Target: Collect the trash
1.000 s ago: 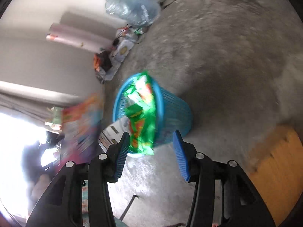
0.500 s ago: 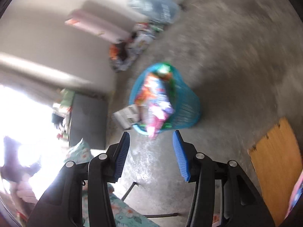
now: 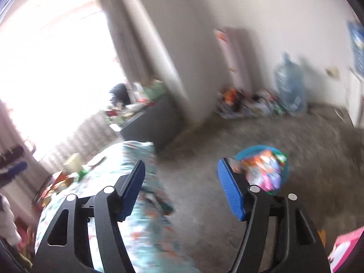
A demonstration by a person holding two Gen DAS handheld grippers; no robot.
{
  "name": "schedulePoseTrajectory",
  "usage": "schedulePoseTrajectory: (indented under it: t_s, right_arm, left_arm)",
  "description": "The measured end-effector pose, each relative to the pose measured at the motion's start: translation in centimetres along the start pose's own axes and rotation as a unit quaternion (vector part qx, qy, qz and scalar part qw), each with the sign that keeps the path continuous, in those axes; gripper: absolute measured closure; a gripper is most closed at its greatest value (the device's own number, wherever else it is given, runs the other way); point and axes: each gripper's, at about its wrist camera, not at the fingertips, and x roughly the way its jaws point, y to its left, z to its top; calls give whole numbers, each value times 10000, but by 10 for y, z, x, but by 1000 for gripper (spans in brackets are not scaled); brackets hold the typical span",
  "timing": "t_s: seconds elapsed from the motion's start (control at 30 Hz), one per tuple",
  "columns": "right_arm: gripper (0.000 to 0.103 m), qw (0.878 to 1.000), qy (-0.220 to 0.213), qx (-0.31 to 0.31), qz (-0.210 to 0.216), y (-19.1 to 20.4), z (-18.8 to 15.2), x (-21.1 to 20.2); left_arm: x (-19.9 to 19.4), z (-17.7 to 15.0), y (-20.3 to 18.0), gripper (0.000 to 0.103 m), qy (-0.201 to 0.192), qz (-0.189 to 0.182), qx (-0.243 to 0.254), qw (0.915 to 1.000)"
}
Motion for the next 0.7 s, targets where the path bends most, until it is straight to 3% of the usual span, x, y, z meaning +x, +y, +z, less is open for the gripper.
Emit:
schedulePoseTrajectory:
  t_s: [0.1, 0.2, 0.33, 0.47, 0.57, 0.7]
  right_arm:
    - [16, 9981, -137, -560, 203, 47, -1, -16]
    - [6, 9925, -179, -1189, 238, 87, -12, -33]
    - [6, 9793, 269, -2006, 53, 127, -36, -43]
    - [7, 9645, 1024, -2429, -171, 141, -66, -41]
    - [7, 9588, 1434, -2440, -263, 138, -84, -41]
    - [7, 9515, 1675, -2543, -437, 131, -101, -47]
  left_arm:
    - [-31, -29, 28, 9, 87, 383, -322, 9987]
    - [-44, -62, 52, 9, 463, 646, -836, 9933]
    - [-55, -104, 63, 9, 716, 1035, -1077, 9862]
    - [-65, -124, 66, 9, 675, 1807, -946, 9766]
    - [-66, -135, 77, 9, 1017, 1942, -1047, 9700]
    - [-69, -163, 84, 9, 1331, 1945, -1563, 9592]
